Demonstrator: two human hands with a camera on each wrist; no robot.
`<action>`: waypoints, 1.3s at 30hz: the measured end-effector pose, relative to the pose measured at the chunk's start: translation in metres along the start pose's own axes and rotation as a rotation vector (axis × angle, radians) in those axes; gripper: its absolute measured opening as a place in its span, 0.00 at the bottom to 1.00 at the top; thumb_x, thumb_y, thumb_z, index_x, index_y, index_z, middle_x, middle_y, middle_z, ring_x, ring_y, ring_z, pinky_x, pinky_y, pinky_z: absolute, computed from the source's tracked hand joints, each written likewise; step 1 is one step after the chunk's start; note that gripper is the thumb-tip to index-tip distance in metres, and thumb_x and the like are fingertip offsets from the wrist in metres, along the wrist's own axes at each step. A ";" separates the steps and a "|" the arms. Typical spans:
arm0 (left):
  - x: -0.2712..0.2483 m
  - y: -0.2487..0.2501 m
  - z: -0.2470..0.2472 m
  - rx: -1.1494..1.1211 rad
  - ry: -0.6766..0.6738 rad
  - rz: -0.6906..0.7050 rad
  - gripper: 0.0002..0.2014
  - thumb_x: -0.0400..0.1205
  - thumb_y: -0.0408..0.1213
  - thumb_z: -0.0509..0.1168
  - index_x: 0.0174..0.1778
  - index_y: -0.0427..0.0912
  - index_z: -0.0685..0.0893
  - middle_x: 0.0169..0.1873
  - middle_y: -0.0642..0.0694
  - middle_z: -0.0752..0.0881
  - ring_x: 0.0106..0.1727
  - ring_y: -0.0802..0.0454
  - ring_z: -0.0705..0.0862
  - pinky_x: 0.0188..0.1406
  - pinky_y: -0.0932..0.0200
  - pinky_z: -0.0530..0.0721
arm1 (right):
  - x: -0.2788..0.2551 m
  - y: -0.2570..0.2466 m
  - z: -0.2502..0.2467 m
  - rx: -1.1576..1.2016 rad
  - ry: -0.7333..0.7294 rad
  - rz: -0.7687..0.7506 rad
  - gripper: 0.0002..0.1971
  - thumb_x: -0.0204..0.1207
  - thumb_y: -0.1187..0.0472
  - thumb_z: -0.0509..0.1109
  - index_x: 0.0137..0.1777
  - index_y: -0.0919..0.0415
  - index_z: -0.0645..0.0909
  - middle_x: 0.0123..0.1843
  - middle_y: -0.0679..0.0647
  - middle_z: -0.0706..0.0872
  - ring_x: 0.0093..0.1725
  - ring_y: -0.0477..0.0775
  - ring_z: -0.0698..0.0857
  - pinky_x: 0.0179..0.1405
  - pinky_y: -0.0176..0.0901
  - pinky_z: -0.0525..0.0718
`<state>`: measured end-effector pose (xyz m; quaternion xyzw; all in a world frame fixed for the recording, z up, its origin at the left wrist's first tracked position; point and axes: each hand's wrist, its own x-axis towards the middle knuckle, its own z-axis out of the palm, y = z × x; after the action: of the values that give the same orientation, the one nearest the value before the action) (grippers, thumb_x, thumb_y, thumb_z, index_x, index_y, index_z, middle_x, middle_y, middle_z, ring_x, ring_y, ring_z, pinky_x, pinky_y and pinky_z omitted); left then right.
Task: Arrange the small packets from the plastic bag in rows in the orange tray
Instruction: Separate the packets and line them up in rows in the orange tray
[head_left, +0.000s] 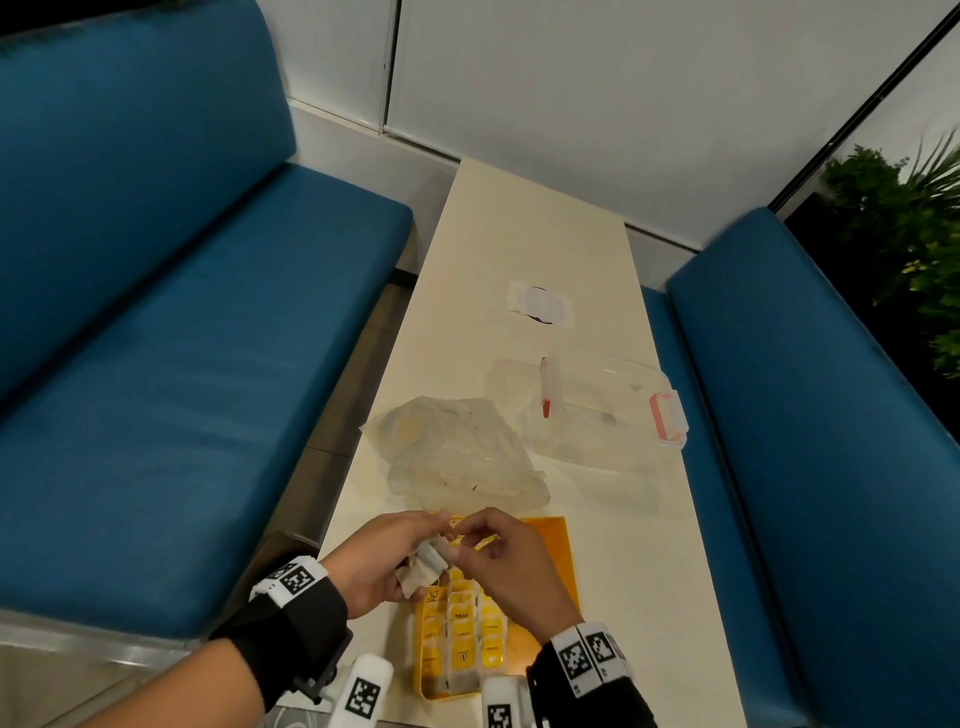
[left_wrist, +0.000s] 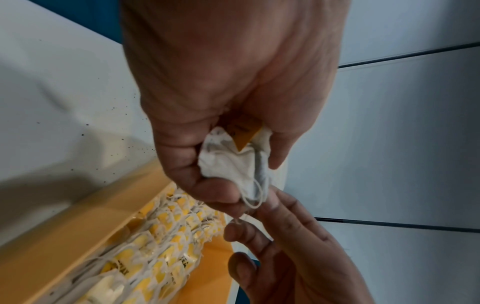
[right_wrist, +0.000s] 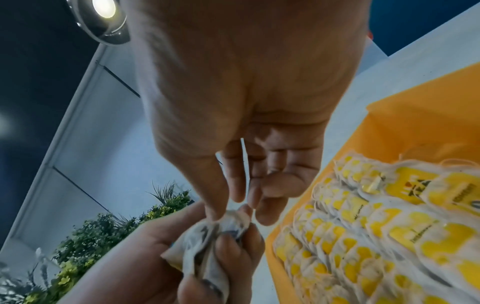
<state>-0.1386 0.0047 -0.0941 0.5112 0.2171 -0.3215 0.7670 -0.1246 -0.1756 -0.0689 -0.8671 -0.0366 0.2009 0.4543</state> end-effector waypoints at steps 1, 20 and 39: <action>0.000 0.001 0.001 -0.008 0.006 0.006 0.21 0.85 0.51 0.69 0.64 0.36 0.85 0.41 0.40 0.88 0.42 0.44 0.86 0.31 0.57 0.81 | 0.001 0.000 0.001 0.006 -0.001 -0.002 0.10 0.67 0.49 0.79 0.47 0.44 0.86 0.43 0.48 0.90 0.42 0.55 0.89 0.42 0.46 0.87; 0.005 0.000 -0.009 0.015 -0.018 0.011 0.13 0.79 0.32 0.75 0.58 0.39 0.85 0.47 0.37 0.92 0.44 0.42 0.89 0.30 0.58 0.80 | 0.001 -0.007 -0.004 -0.002 0.026 -0.031 0.09 0.74 0.60 0.72 0.46 0.43 0.81 0.40 0.53 0.87 0.37 0.58 0.88 0.33 0.47 0.85; 0.003 0.008 -0.013 -0.017 0.007 0.021 0.13 0.82 0.38 0.73 0.60 0.38 0.87 0.46 0.38 0.91 0.40 0.45 0.87 0.30 0.59 0.78 | 0.011 -0.013 -0.037 -0.145 0.165 -0.075 0.17 0.77 0.70 0.67 0.41 0.45 0.86 0.35 0.42 0.88 0.34 0.50 0.88 0.40 0.51 0.89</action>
<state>-0.1309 0.0181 -0.0963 0.5080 0.2170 -0.3101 0.7738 -0.0991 -0.1938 -0.0435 -0.9094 -0.0461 0.1087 0.3989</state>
